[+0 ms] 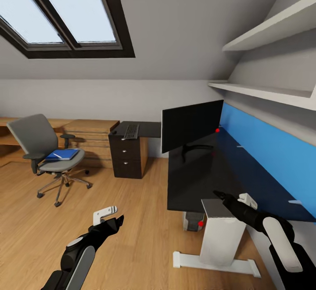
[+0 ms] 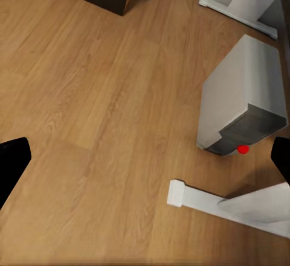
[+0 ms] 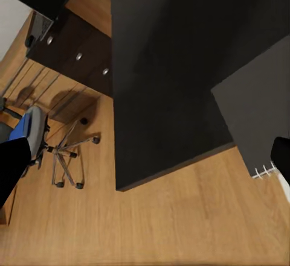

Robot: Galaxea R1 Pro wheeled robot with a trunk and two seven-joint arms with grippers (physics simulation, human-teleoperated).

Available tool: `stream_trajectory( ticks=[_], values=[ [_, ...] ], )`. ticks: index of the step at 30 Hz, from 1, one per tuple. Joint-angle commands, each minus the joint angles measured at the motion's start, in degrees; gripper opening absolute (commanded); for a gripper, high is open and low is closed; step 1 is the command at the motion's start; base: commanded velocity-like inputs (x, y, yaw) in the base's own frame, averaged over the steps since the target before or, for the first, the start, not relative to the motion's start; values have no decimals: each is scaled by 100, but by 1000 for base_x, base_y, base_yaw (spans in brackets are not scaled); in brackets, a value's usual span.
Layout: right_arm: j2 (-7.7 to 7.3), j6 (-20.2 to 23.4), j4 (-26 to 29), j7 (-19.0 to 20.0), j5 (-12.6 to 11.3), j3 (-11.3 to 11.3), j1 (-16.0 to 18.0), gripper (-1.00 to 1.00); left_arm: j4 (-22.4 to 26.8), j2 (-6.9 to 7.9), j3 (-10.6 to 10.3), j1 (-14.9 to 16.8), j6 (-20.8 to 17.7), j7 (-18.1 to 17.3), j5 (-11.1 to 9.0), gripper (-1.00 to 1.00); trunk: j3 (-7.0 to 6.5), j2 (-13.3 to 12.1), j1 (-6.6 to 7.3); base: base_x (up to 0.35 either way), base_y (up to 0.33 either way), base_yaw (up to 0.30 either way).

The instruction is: In the bedroom, organize the workspace by keeping the computer under the desk, ensuring the monitor is on the desk, placing the keyboard on the desk next to the monitor, placing the mouse on the desk next to the keyboard, moving the folder from the swivel chair onto the desk next to the mouse, stacking the notebook on top of the folder with the pen on top of the notebook, and positioning the swivel chair next to the desk.

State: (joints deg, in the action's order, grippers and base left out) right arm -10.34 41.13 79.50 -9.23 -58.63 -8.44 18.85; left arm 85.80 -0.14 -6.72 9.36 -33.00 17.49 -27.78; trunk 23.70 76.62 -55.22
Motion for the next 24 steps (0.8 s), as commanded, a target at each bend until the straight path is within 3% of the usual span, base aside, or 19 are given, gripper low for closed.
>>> stream_trajectory(
  ticks=[1, 9, 24],
  values=[
    [-1, 20, 6, -50, -59, -4, 4, 100, 7, 0, -7, 4, -15, 53, -62, 100, 7, 4, 0, -18, 27, 0],
    [-9, 18, -8, -51, -52, -54, 4, 100, 37, -16, 34, 4, -14, 82, -73, 100, 115, 245, -132, -3, 4, 0],
    [-10, 23, -267, -23, -58, -500, 4, 100, 31, -26, 27, 4, -14, 88, -75, 100, 384, 847, -461, 0, 0, 0]
  ],
)
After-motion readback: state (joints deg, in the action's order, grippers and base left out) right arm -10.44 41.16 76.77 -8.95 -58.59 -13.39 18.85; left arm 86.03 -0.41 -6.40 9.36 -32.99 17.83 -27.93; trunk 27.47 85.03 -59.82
